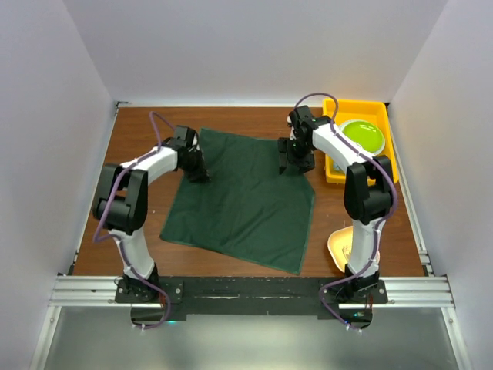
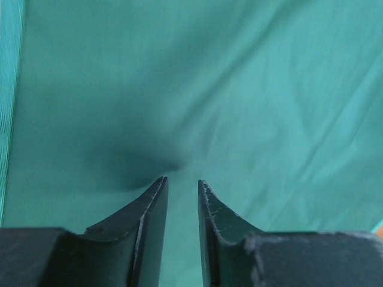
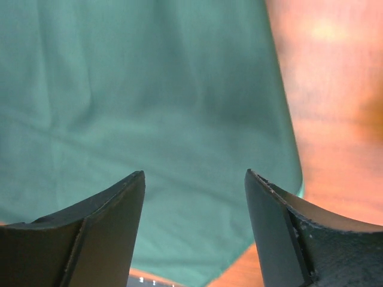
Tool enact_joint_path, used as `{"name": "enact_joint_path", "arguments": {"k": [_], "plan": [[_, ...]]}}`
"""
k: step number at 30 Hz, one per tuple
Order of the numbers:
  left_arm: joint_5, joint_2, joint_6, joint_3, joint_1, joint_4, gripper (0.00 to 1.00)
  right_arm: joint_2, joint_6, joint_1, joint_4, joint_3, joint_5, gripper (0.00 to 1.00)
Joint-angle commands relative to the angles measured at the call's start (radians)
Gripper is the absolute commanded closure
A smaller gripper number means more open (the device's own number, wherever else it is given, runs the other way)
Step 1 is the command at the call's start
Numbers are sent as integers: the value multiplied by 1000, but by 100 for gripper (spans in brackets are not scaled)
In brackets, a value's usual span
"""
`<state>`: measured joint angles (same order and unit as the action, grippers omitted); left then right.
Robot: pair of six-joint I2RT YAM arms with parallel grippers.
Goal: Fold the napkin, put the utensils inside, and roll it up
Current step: Flatten the napkin out
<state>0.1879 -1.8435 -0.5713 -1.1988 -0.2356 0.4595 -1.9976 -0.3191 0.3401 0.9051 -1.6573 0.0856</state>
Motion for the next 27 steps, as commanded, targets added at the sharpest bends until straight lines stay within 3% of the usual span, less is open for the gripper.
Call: {"name": "enact_joint_path", "arguments": {"k": [1, 4, 10, 20, 27], "plan": [[-50, -78, -10, -125, 18, -9, 71, -50, -1, -7, 6, -110, -49, 30], [-88, -143, -51, -153, 62, 77, 75, -73, -14, -50, 12, -139, -40, 29], [-62, -103, -52, 13, 206, 53, 76, -119, 81, -98, -20, -174, 16, 17], [28, -50, 14, -12, 203, 91, 74, -240, 118, -101, -136, -174, 338, 19], [22, 15, 25, 8, 193, 107, 73, -248, 100, -64, -181, -185, 451, 53]]}}
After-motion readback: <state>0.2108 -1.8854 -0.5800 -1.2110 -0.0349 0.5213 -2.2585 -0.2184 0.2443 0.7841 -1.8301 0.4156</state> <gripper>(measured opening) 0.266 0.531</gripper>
